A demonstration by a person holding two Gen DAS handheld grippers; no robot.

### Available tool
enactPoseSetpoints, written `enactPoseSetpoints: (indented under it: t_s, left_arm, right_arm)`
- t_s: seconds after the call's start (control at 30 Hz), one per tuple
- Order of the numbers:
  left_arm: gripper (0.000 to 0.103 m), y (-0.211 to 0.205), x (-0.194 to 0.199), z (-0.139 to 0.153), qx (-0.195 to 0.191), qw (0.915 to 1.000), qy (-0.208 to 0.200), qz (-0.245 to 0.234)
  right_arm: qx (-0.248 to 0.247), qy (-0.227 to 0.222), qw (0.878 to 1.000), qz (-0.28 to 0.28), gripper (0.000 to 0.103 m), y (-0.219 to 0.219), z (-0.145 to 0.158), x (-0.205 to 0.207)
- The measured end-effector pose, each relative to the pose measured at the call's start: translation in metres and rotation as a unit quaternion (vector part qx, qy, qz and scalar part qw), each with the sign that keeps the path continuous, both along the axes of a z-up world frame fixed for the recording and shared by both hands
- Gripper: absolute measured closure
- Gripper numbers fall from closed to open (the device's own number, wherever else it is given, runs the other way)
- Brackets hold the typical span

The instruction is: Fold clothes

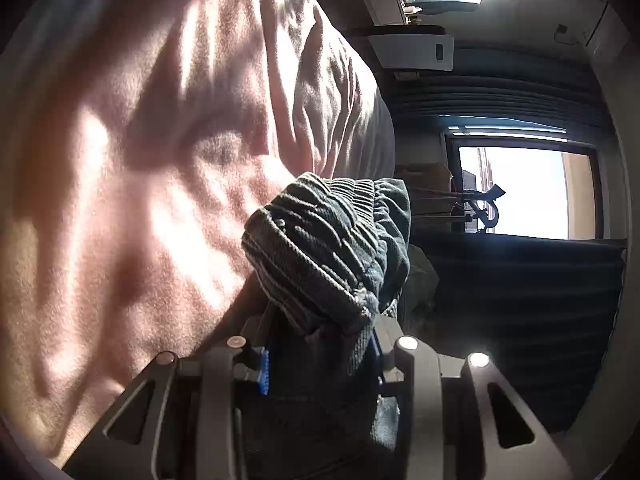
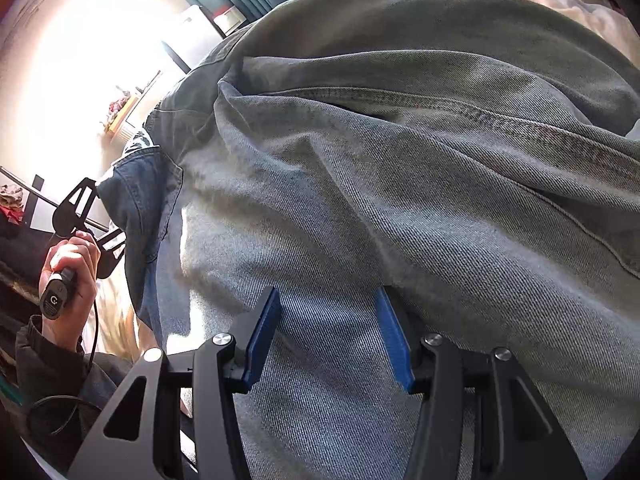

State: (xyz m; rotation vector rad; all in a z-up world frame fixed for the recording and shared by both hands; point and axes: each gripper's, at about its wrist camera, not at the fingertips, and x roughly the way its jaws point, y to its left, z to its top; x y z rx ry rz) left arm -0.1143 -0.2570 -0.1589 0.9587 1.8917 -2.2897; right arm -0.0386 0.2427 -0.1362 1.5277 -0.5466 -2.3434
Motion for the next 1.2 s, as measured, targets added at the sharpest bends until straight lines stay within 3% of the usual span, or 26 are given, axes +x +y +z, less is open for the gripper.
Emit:
enactPoseSetpoints:
  t_s: [0.1,0.17,0.23,0.33,0.43,0.67,0.73,0.83,1.0,1.03,1.13,1.2]
  left_arm:
    - [0.074,-0.010,0.000,0.030,-0.088,0.9961,0.006,0.000]
    - [0.075,-0.013,-0.006,0.051,-0.152,0.9881,0.011,-0.017]
    - [0.075,-0.013,-0.008,0.071,-0.227,0.9732,0.019,-0.031]
    - [0.076,-0.010,-0.025,0.100,-0.347,0.9359,0.030,-0.054]
    - [0.076,-0.020,-0.025,0.096,-0.389,0.9185,0.003,-0.072]
    - [0.075,-0.044,-0.048,0.033,-0.356,0.9199,-0.143,-0.082]
    - [0.074,-0.045,-0.049,0.031,-0.351,0.9212,-0.146,-0.084]
    - [0.074,-0.047,-0.041,0.038,-0.345,0.9263,-0.131,-0.076]
    - [0.068,-0.051,-0.016,0.062,-0.319,0.9429,-0.088,-0.038]
    - [0.067,-0.046,-0.007,0.073,-0.330,0.9404,-0.077,-0.025]
    - [0.052,-0.024,0.010,0.104,-0.364,0.9307,-0.037,-0.009]
    - [0.050,-0.003,0.009,0.119,-0.375,0.9269,-0.016,-0.017]
  right_arm:
    - [0.003,0.001,1.000,0.000,0.053,0.001,0.001,0.002]
    - [0.004,0.001,1.000,-0.001,0.053,0.000,0.002,0.004]
    - [0.006,0.000,1.000,-0.002,0.052,0.002,0.002,0.007]
    - [0.010,0.001,1.000,-0.002,0.052,0.005,0.003,0.014]
    - [0.011,0.000,1.000,-0.002,0.052,0.013,0.003,0.019]
    - [0.017,-0.005,1.000,-0.002,0.051,0.013,0.003,0.015]
    - [0.015,-0.006,1.000,-0.003,0.051,0.015,0.004,0.015]
    - [0.013,-0.007,1.000,-0.005,0.051,0.018,0.006,0.016]
    - [0.010,-0.001,1.000,-0.005,0.051,0.014,0.010,0.016]
    - [0.009,0.003,1.000,-0.003,0.051,0.011,0.012,0.014]
    - [0.008,0.021,1.000,0.006,0.051,0.000,0.020,0.011]
    - [0.007,0.038,0.999,0.016,0.051,-0.006,0.026,0.011]
